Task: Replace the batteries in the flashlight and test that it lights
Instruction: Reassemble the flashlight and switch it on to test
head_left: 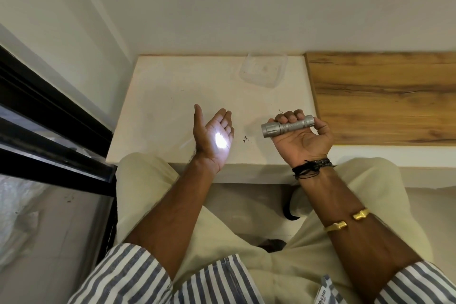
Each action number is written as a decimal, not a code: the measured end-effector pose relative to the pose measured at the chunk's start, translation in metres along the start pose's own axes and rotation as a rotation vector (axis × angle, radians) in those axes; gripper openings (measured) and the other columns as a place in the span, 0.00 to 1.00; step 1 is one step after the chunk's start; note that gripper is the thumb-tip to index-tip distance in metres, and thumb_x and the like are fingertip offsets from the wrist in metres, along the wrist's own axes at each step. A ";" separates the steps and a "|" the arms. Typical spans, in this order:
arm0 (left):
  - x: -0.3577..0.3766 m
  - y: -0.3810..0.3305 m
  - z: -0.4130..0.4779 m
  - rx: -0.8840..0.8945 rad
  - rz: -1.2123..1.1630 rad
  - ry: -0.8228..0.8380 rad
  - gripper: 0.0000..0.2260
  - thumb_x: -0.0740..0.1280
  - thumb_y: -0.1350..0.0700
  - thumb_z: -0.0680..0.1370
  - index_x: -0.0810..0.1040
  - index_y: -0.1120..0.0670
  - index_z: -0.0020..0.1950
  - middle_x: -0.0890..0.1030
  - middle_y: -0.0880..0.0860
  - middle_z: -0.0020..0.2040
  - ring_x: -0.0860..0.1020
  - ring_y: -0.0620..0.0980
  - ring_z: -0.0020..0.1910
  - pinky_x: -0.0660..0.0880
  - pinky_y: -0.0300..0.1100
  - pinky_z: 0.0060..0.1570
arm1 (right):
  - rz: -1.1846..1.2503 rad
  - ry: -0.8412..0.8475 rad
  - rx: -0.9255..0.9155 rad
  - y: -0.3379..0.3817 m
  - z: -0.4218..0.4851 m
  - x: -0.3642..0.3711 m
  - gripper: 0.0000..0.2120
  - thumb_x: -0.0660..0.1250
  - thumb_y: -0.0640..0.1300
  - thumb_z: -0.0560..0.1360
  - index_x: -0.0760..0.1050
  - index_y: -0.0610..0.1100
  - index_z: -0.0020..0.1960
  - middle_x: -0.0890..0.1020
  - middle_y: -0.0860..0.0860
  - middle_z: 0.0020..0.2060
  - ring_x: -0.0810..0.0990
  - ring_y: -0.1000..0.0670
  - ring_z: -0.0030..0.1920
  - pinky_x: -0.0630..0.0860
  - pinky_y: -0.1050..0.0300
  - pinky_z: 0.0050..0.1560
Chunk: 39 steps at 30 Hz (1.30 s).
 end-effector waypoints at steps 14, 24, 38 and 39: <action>0.000 0.001 0.001 0.025 0.034 -0.016 0.40 0.44 0.30 0.78 0.56 0.57 0.80 0.58 0.57 0.81 0.55 0.56 0.80 0.50 0.52 0.79 | 0.012 0.005 0.014 -0.001 0.001 -0.002 0.09 0.62 0.47 0.64 0.70 0.41 0.38 0.70 0.47 0.35 0.71 0.45 0.38 0.62 0.52 0.62; -0.001 0.000 0.003 -0.016 -0.002 0.011 0.42 0.47 0.27 0.77 0.55 0.56 0.80 0.57 0.56 0.81 0.53 0.53 0.80 0.46 0.51 0.79 | 0.020 0.014 0.023 -0.001 0.001 -0.003 0.12 0.63 0.50 0.67 0.71 0.41 0.40 0.72 0.47 0.36 0.73 0.45 0.38 0.66 0.50 0.65; -0.007 -0.006 0.006 0.078 -0.041 -0.086 0.41 0.47 0.29 0.79 0.57 0.59 0.80 0.60 0.57 0.80 0.57 0.54 0.79 0.51 0.49 0.78 | -0.919 -0.089 -0.289 0.004 0.001 0.005 0.09 0.69 0.33 0.78 0.79 0.43 0.56 0.81 0.44 0.52 0.81 0.47 0.57 0.77 0.41 0.67; -0.009 -0.008 0.006 0.095 -0.040 -0.098 0.40 0.48 0.29 0.79 0.58 0.59 0.79 0.61 0.57 0.80 0.58 0.53 0.79 0.52 0.49 0.78 | -1.069 -0.090 -0.398 0.005 -0.001 0.006 0.10 0.72 0.34 0.76 0.80 0.44 0.55 0.82 0.46 0.52 0.81 0.49 0.55 0.77 0.42 0.65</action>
Point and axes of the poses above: each hand's wrist, its own z-axis towards the middle knuckle, its own x-axis out of the palm, y = z × x, the point moved 3 cm from there along z, towards the middle knuckle
